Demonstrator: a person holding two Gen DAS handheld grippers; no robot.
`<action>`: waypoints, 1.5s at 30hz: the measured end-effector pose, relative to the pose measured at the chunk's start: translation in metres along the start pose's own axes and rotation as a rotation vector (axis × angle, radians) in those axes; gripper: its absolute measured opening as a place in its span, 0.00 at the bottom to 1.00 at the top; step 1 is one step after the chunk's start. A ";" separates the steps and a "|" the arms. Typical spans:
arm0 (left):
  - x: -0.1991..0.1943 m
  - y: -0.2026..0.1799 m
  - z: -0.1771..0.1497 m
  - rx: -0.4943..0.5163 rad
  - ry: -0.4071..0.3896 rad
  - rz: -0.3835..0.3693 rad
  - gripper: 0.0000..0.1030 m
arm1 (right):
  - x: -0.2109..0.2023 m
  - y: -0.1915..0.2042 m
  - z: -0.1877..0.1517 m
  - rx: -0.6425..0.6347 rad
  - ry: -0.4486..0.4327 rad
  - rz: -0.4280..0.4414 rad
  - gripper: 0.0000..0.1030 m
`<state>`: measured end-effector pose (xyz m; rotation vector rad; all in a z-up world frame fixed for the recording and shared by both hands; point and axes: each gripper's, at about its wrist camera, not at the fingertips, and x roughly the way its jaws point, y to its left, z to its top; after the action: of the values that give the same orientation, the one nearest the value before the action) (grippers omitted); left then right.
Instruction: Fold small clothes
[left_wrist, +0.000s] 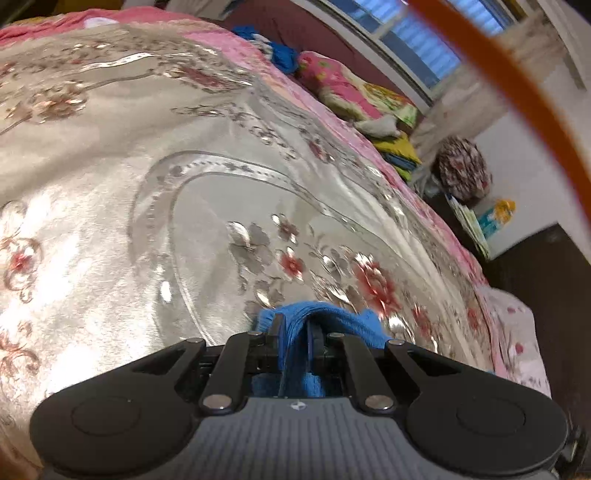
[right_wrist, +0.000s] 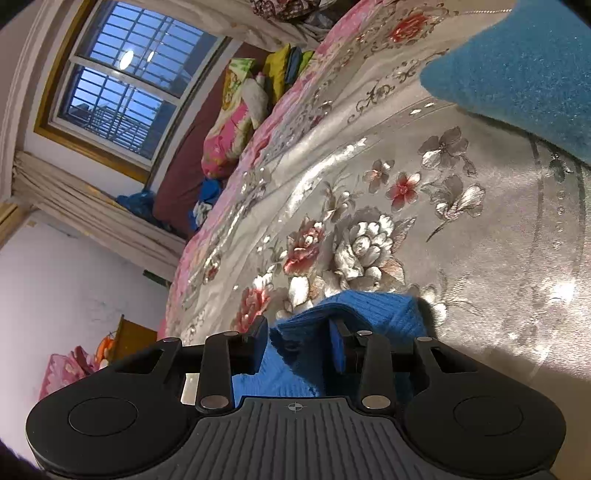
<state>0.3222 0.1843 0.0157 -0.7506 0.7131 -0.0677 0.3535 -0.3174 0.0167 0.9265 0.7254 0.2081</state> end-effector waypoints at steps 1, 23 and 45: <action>-0.001 0.001 0.000 0.002 -0.006 0.006 0.15 | 0.000 -0.001 0.001 0.003 -0.001 -0.002 0.35; -0.038 -0.038 -0.076 0.489 -0.041 0.090 0.21 | -0.009 0.024 -0.046 -0.467 -0.011 -0.328 0.35; -0.073 -0.011 -0.117 0.384 -0.024 0.068 0.24 | -0.030 0.036 -0.075 -0.577 0.010 -0.469 0.27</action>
<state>0.1967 0.1279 0.0047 -0.3592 0.6767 -0.1290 0.2867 -0.2604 0.0304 0.1946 0.8129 0.0005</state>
